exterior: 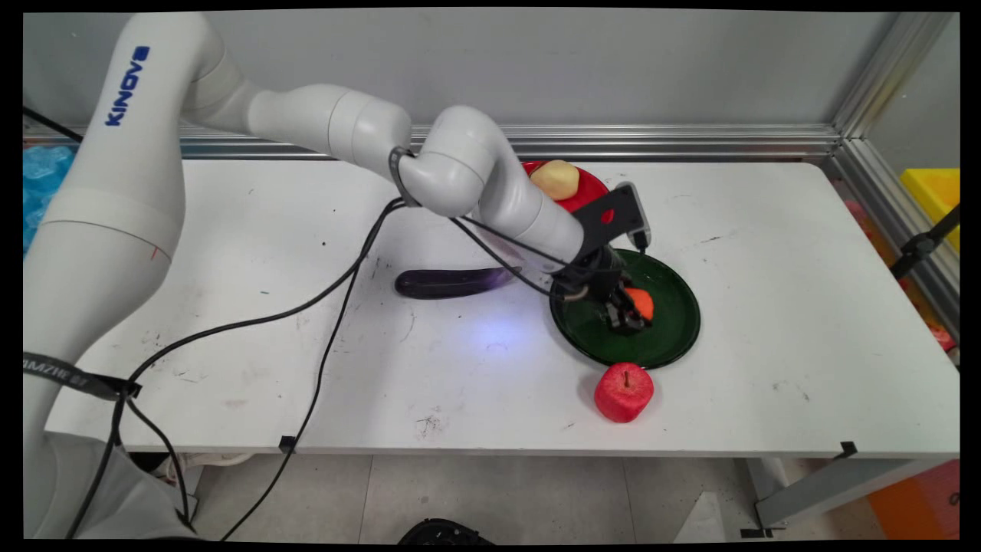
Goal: Place the picked object on the table
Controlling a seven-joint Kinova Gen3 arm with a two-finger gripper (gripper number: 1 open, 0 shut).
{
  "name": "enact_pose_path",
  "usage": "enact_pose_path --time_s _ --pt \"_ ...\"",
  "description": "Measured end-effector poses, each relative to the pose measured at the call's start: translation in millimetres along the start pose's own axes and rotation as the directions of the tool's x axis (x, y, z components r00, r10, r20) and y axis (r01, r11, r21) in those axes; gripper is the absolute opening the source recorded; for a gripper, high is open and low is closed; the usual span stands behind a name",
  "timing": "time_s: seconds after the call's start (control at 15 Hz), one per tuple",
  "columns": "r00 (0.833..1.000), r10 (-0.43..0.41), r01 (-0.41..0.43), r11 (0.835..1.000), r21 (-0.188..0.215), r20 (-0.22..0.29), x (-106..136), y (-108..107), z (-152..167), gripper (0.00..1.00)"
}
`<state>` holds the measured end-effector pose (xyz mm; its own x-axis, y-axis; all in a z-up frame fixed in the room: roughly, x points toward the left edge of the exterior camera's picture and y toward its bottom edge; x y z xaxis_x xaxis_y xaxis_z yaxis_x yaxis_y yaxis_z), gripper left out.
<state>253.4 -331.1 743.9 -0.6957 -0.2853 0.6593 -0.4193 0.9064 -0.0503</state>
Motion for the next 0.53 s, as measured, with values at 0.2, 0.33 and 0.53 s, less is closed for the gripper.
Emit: enact_pose_path --time_s 0.2,0.33,0.53 --pt "1.0 0.004 -0.003 1.0 0.007 -0.016 11 -8 -14 0.0" --pt "1.0 0.004 -0.003 1.0 0.008 -0.024 17 -11 -25 0.0" --pt "1.0 0.004 -0.004 1.0 0.003 -0.026 24 -15 -50 0.0"
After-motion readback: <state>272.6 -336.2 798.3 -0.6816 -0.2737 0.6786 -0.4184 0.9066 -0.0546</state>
